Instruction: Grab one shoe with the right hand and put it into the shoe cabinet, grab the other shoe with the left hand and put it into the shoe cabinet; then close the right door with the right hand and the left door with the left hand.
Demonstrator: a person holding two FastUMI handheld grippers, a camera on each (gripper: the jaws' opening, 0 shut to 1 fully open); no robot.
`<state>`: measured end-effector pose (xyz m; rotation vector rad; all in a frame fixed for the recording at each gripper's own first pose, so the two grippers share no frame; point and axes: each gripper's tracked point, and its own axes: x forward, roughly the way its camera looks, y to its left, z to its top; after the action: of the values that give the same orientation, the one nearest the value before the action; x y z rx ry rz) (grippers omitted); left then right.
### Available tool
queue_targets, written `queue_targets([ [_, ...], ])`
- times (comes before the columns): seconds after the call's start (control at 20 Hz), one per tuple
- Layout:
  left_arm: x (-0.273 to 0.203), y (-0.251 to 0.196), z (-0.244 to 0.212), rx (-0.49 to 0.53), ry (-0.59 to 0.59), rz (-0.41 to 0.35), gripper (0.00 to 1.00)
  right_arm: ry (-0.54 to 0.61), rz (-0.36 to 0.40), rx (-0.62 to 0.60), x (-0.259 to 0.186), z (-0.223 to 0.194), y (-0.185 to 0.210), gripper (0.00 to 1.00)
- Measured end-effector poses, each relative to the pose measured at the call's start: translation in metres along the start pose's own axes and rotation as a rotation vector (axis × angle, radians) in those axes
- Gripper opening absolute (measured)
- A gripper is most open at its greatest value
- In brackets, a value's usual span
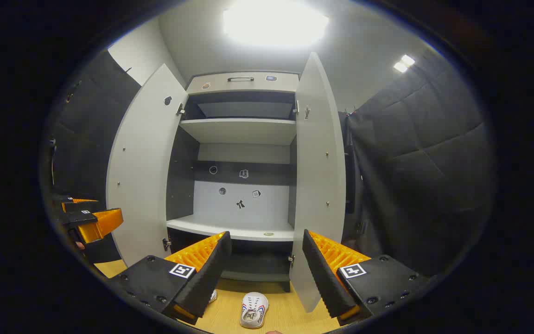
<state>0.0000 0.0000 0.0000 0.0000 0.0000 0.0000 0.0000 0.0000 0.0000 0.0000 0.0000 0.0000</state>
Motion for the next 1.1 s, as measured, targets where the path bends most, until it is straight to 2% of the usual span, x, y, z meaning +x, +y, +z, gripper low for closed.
queue_targets([
  [1.1, 0.001, 0.002, 0.009, 0.041, -0.018, 0.022, 0.93, 0.021, 0.026, 0.01, 0.024, -0.011, -0.001, 0.97],
])
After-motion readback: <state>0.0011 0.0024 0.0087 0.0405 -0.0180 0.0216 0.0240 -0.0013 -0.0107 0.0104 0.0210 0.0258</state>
